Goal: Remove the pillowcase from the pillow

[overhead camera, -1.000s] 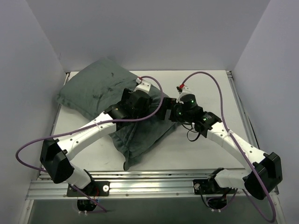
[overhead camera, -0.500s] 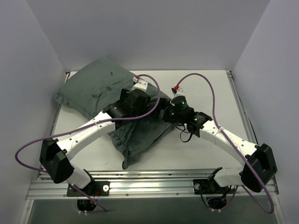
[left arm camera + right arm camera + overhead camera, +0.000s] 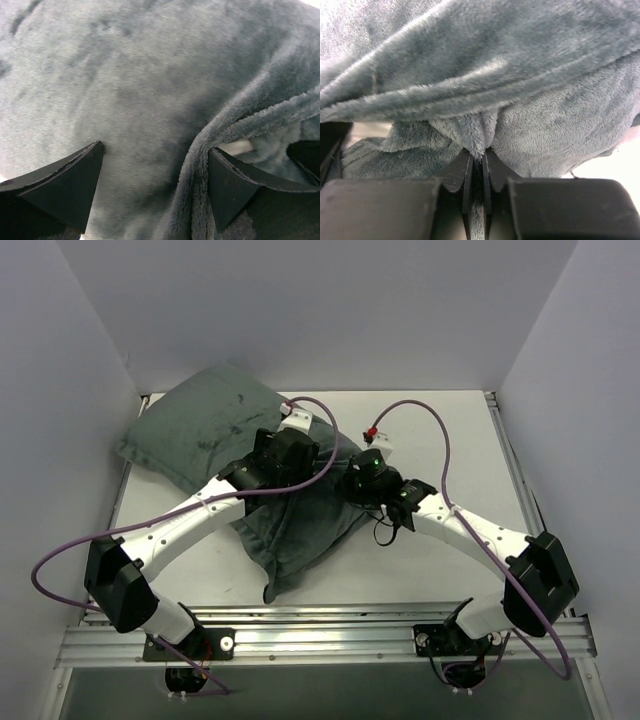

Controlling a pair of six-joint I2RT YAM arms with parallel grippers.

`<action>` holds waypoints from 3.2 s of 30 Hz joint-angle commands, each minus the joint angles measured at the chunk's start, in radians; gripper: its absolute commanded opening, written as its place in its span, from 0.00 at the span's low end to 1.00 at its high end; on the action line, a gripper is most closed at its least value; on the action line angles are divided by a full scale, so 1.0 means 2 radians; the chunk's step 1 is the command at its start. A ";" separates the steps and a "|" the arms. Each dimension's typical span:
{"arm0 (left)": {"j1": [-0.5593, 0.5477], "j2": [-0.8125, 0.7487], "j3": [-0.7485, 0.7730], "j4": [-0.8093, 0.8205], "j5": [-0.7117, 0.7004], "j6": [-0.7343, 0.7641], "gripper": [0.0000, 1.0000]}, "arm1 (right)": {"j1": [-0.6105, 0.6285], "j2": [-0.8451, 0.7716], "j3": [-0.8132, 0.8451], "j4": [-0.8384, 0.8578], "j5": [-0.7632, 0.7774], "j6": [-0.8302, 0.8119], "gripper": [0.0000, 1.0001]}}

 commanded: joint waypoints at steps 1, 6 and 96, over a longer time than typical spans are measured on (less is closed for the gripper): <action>0.015 -0.015 0.013 -0.004 -0.013 0.004 0.87 | -0.005 -0.006 -0.026 -0.040 0.042 -0.001 0.00; 0.022 -0.011 0.011 -0.003 -0.024 0.009 0.87 | -0.040 -0.052 -0.066 -0.060 0.041 -0.006 0.00; -0.053 -0.061 0.094 -0.063 0.089 -0.058 0.97 | -0.175 0.017 -0.085 0.424 -0.479 -0.025 0.00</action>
